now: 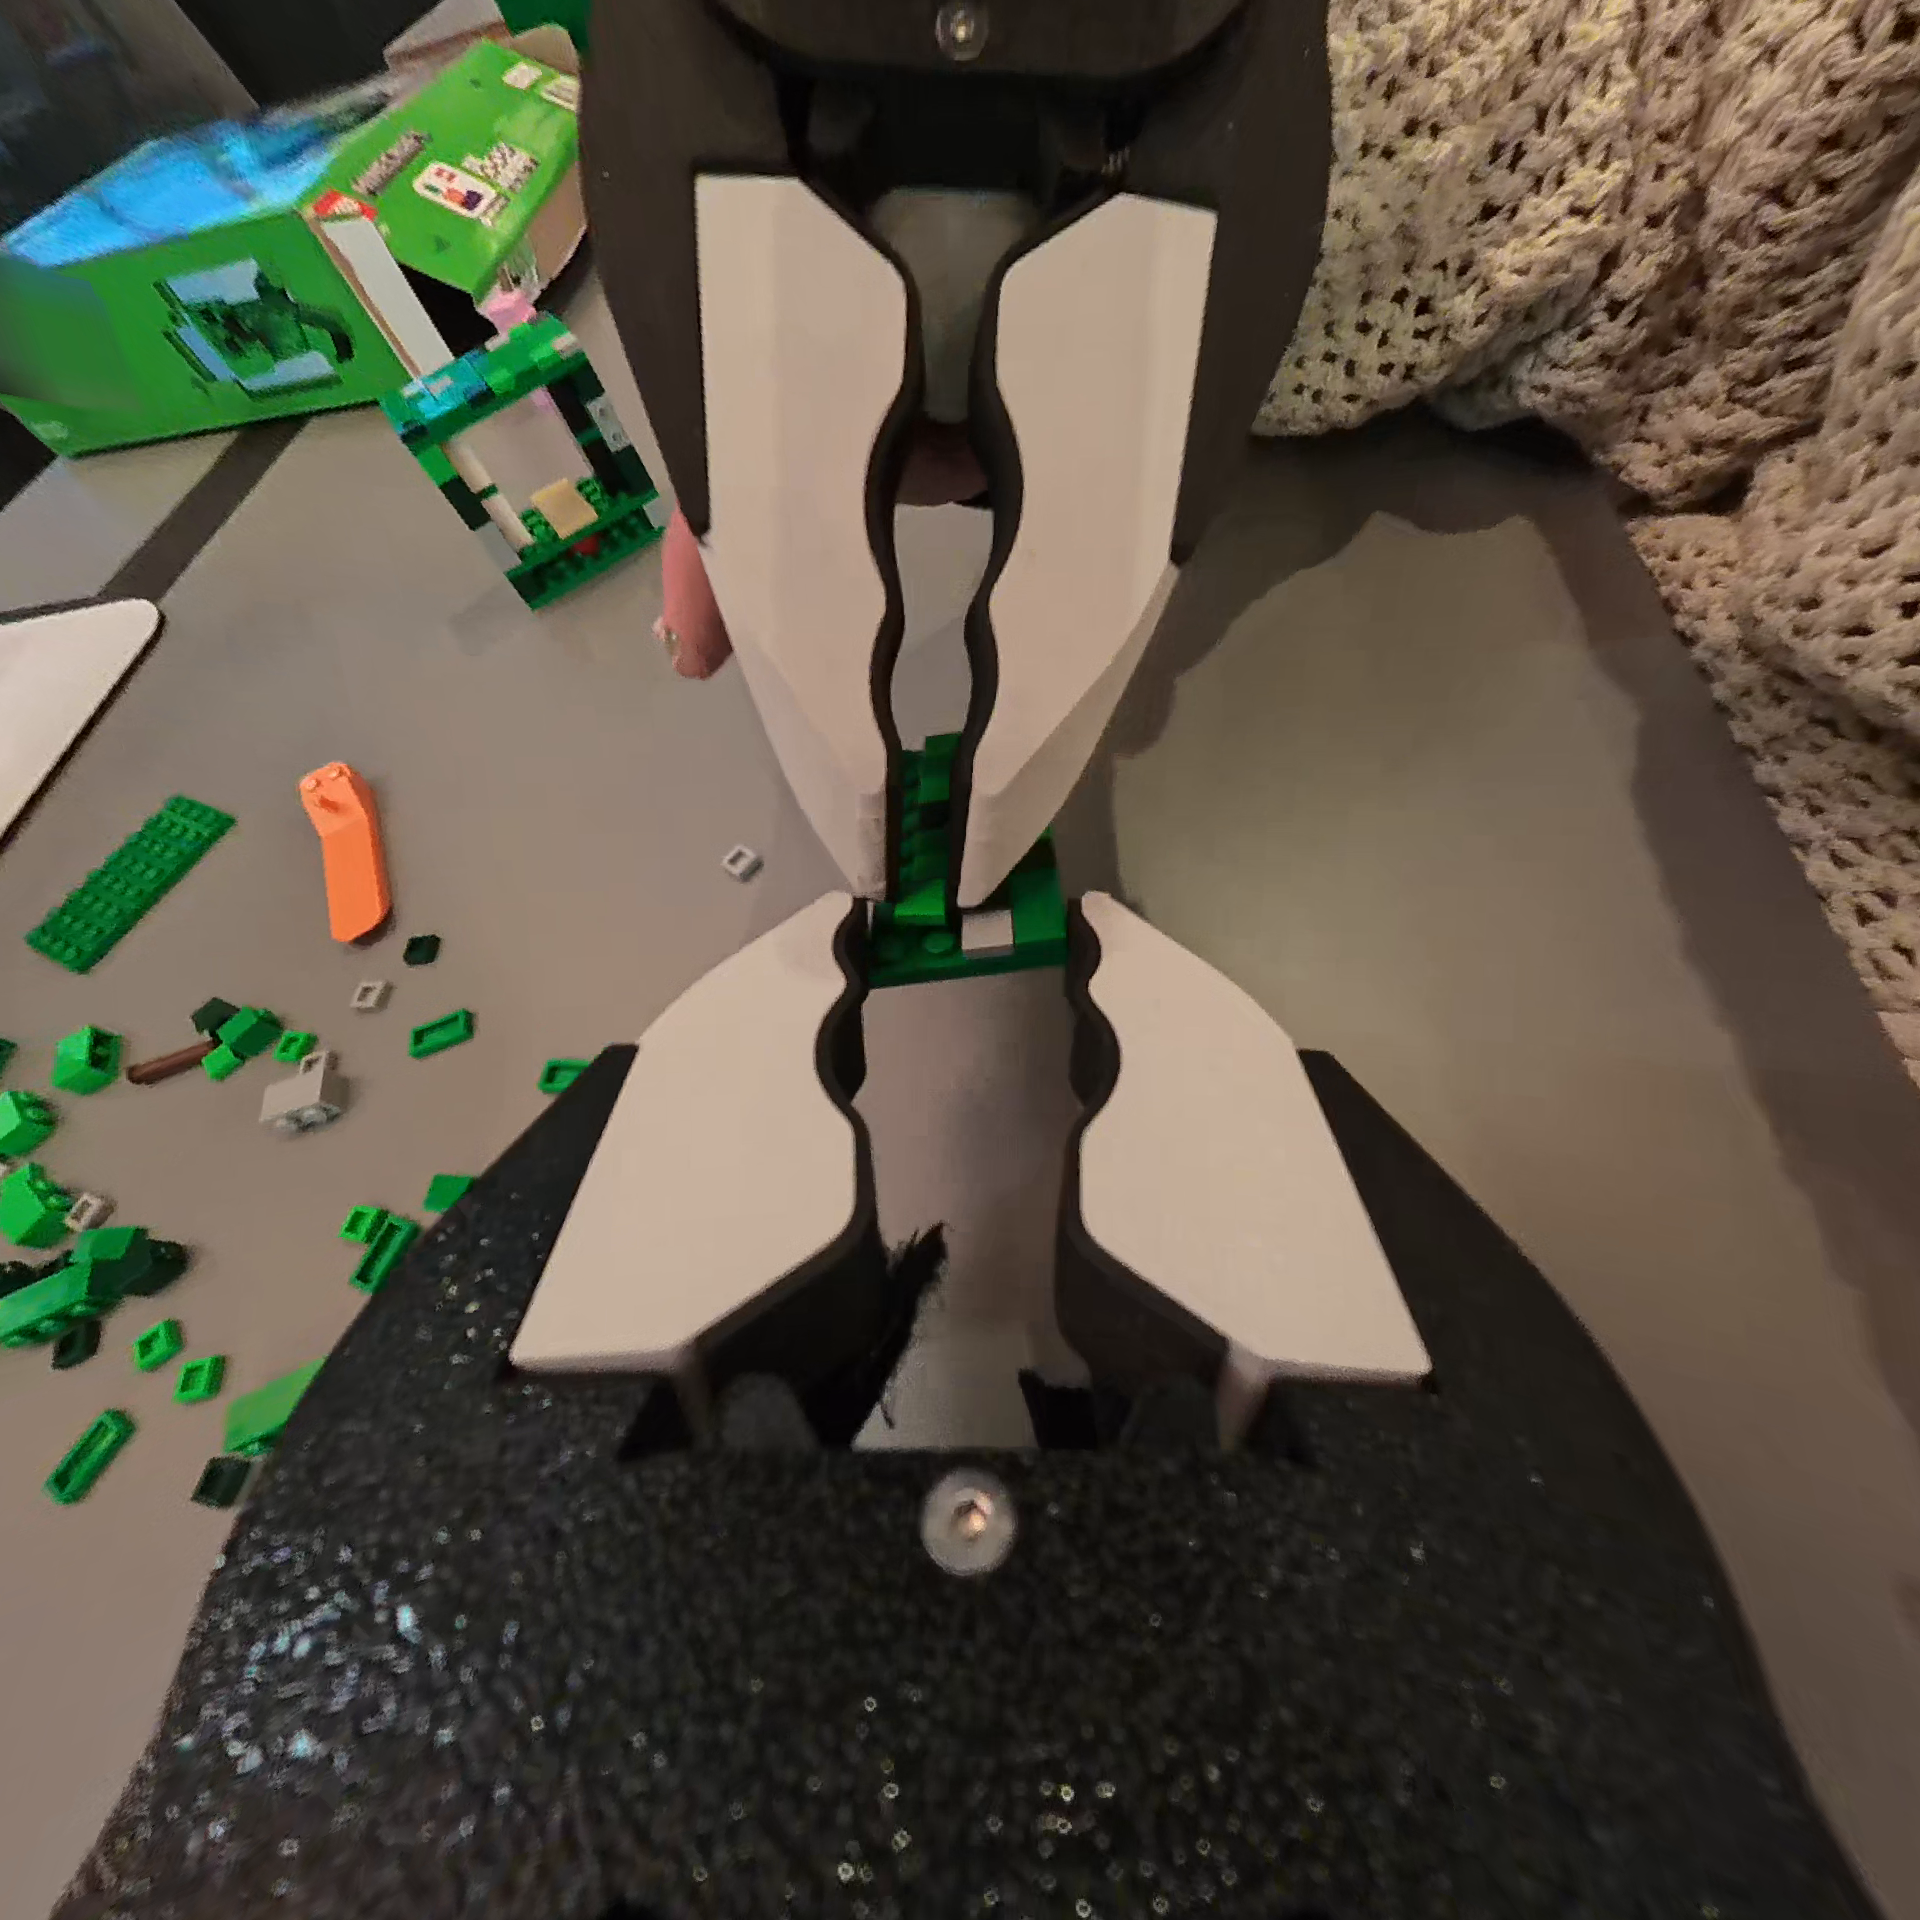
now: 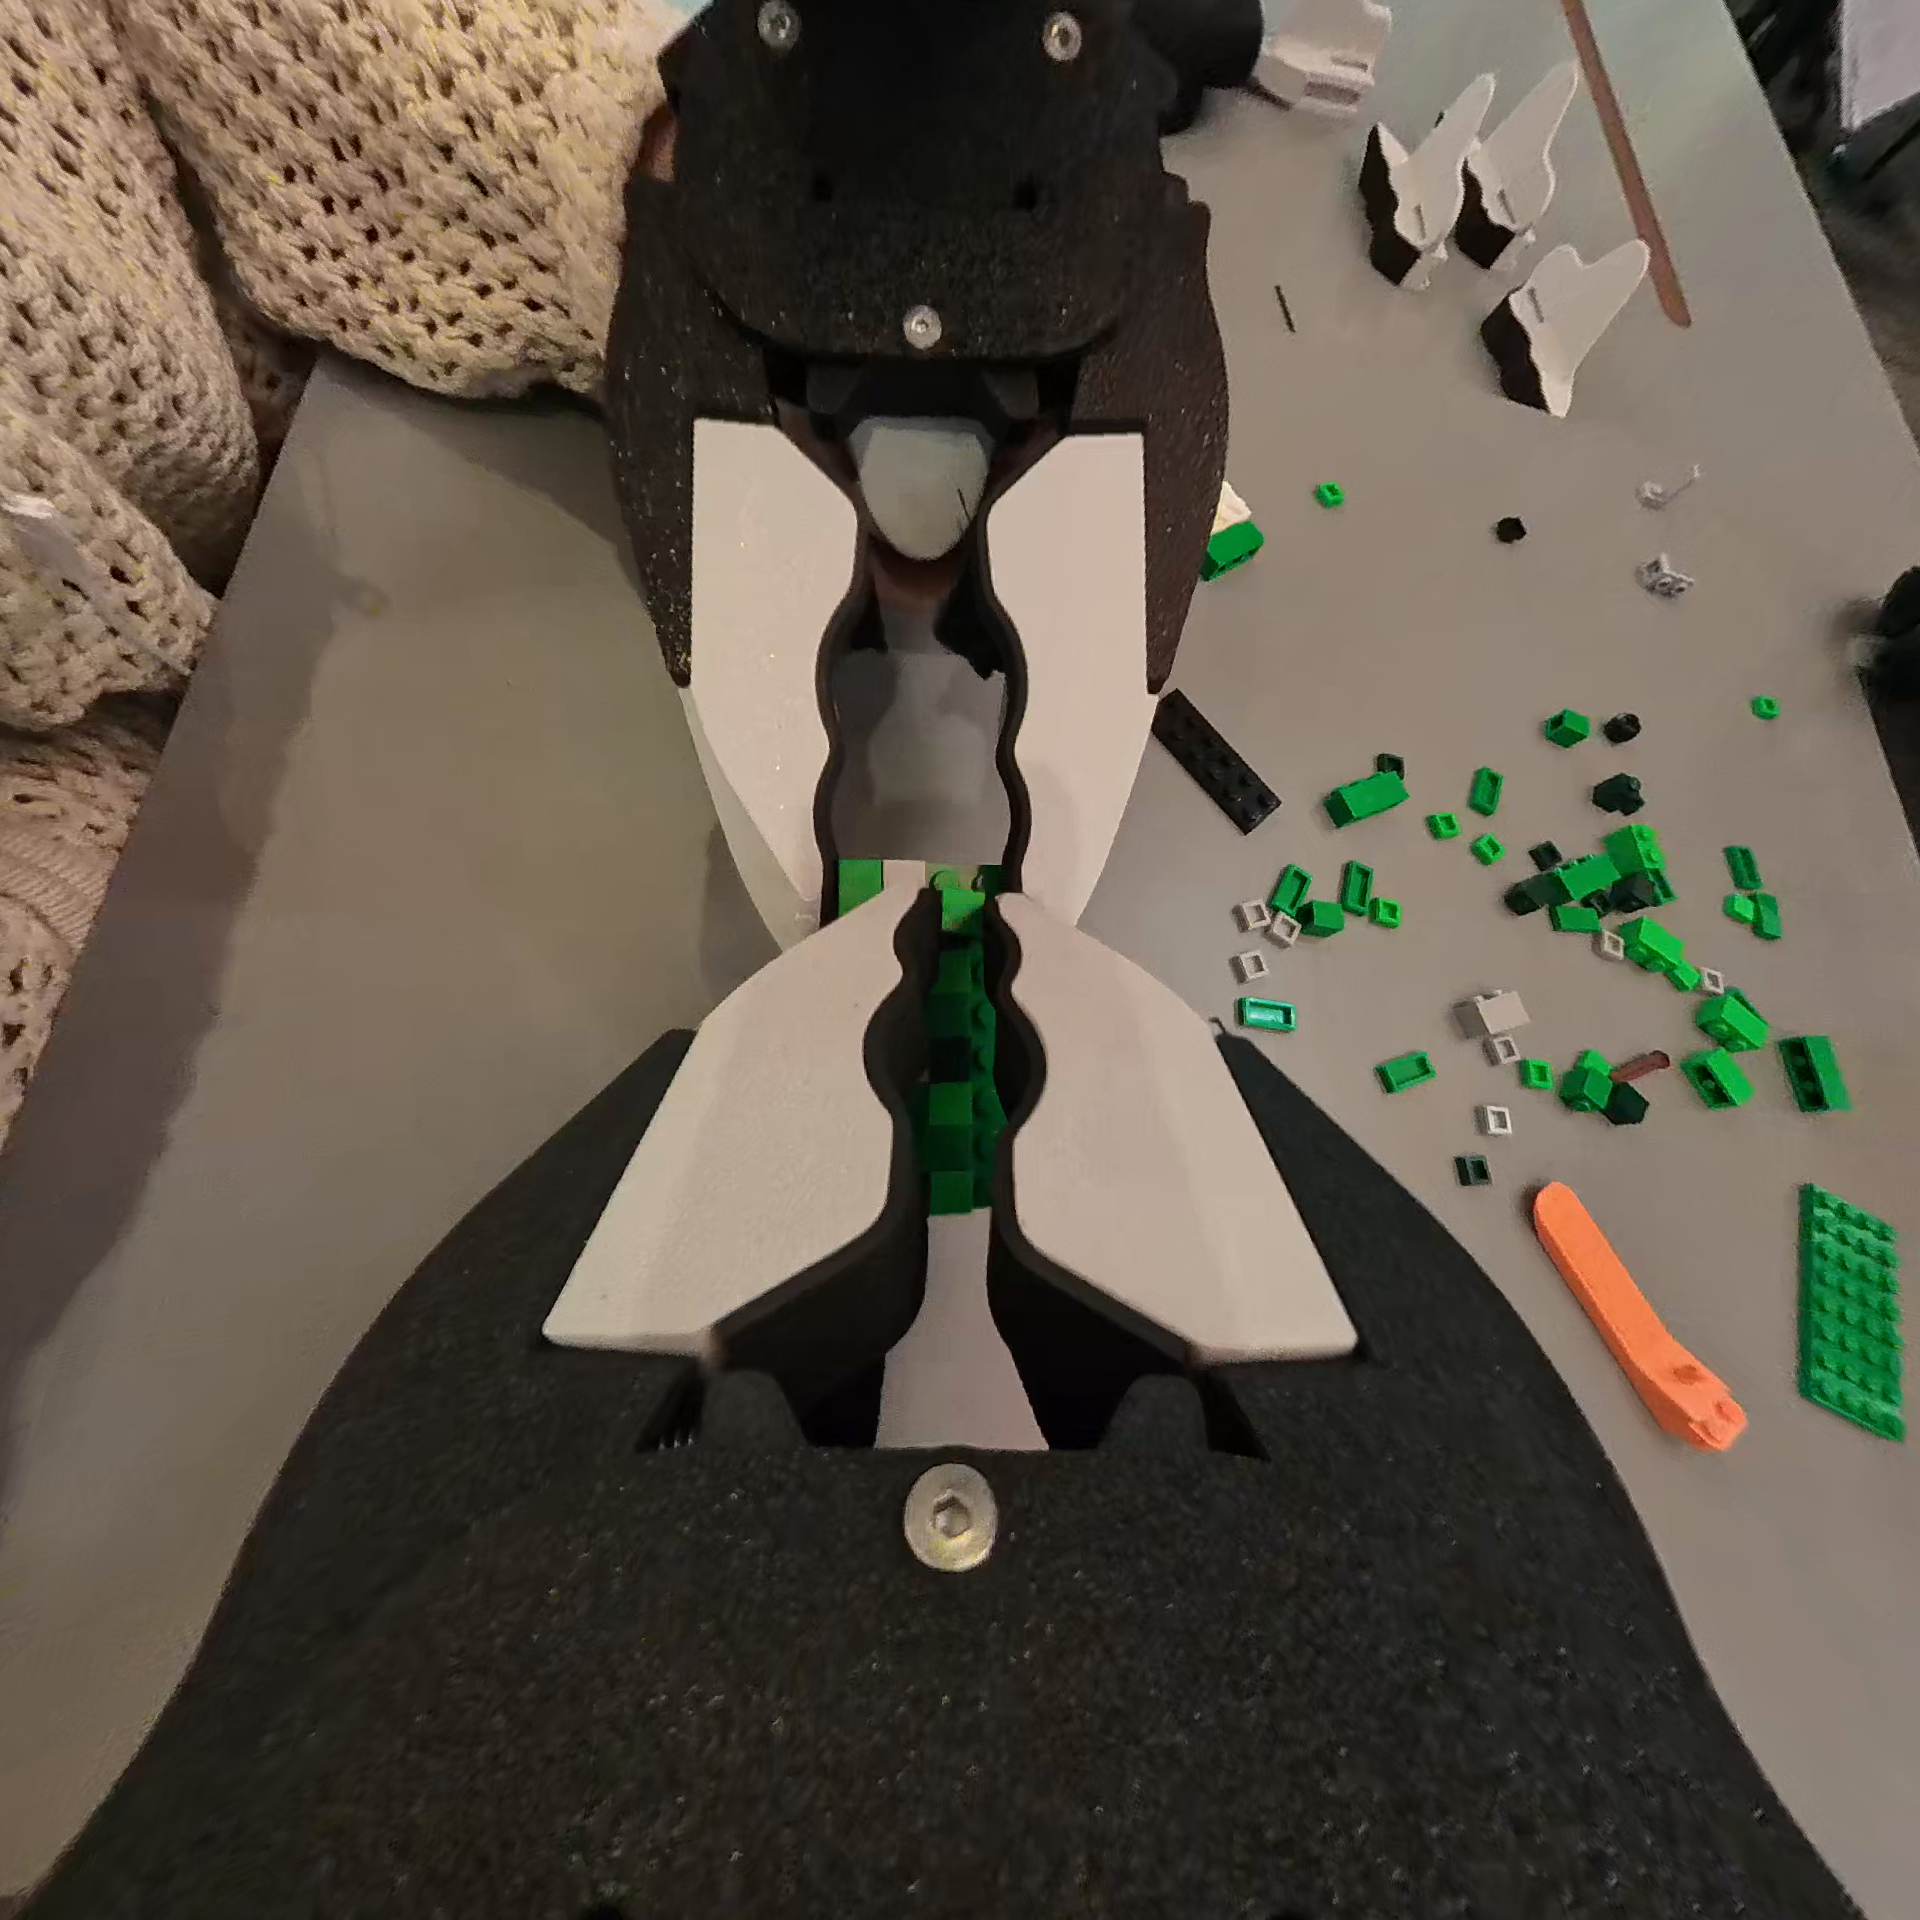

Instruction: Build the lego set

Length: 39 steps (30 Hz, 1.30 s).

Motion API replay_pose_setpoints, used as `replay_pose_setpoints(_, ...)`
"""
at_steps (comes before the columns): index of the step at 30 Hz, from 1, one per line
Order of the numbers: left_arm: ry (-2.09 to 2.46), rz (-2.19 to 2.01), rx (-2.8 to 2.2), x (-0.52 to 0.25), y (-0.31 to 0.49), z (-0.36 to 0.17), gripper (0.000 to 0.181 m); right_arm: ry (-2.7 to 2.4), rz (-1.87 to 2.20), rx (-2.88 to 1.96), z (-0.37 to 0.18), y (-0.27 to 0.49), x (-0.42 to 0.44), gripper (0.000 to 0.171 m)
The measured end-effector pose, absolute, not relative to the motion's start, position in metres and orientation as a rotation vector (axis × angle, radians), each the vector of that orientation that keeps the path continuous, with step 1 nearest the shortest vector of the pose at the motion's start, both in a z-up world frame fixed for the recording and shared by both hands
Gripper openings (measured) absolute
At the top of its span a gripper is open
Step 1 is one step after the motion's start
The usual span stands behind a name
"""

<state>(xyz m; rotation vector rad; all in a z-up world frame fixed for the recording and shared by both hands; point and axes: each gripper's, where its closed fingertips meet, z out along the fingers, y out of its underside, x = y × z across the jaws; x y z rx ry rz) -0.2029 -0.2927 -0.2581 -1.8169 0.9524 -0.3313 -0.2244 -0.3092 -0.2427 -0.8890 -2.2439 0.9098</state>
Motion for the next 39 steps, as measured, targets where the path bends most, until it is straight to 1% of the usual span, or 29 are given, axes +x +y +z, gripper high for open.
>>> replay_pose_setpoints(6,0.955,-0.32,-1.774,-0.2,-0.294,-0.251,0.036,-2.263,0.898,-0.87,-0.237,-0.312,-0.22,0.008)
replay_pose_setpoints(10,0.952,-0.32,-1.762,-0.201,-0.294,-0.249,0.036,-2.257,0.901,-0.866,-0.235,-0.312,-0.219,0.012)
replay_pose_setpoints(14,0.93,-0.32,-1.758,-0.204,-0.294,-0.246,0.036,-2.22,0.867,-0.792,-0.226,-0.308,-0.216,0.023)
replay_pose_setpoints(16,0.903,-0.33,-1.762,-0.207,-0.293,-0.244,0.036,-2.172,0.846,-0.697,-0.218,-0.311,-0.212,0.032)
replay_pose_setpoints(17,0.886,-0.341,-1.764,-0.208,-0.292,-0.243,0.036,-2.141,0.804,-0.634,-0.215,-0.312,-0.211,0.037)
replay_pose_setpoints(18,0.866,-0.353,-1.764,-0.209,-0.291,-0.242,0.036,-2.085,0.73,-0.557,-0.213,-0.313,-0.212,0.039)
replay_pose_setpoints(22,0.799,-0.413,-1.754,-0.212,-0.291,-0.235,0.036,-1.955,0.3,-0.299,-0.226,-0.307,-0.218,0.041)
replay_pose_setpoints(24,0.78,-0.437,-1.75,-0.213,-0.291,-0.233,0.036,-1.91,0.196,-0.249,-0.23,-0.305,-0.223,0.041)
replay_pose_setpoints(26,0.773,-0.45,-1.746,-0.213,-0.292,-0.232,0.036,-1.886,0.154,-0.229,-0.232,-0.304,-0.227,0.042)
replay_pose_setpoints(29,0.778,-0.443,-1.744,-0.213,-0.293,-0.231,0.035,-1.869,0.108,-0.209,-0.232,-0.302,-0.231,0.039)
replay_pose_setpoints(32,0.78,-0.445,-1.745,-0.213,-0.293,-0.231,0.035,-1.851,0.108,-0.197,-0.231,-0.303,-0.232,0.034)
replay_pose_setpoints(39,0.786,-0.45,-1.753,-0.212,-0.295,-0.232,0.036,-1.859,0.11,-0.192,-0.234,-0.305,-0.233,0.032)
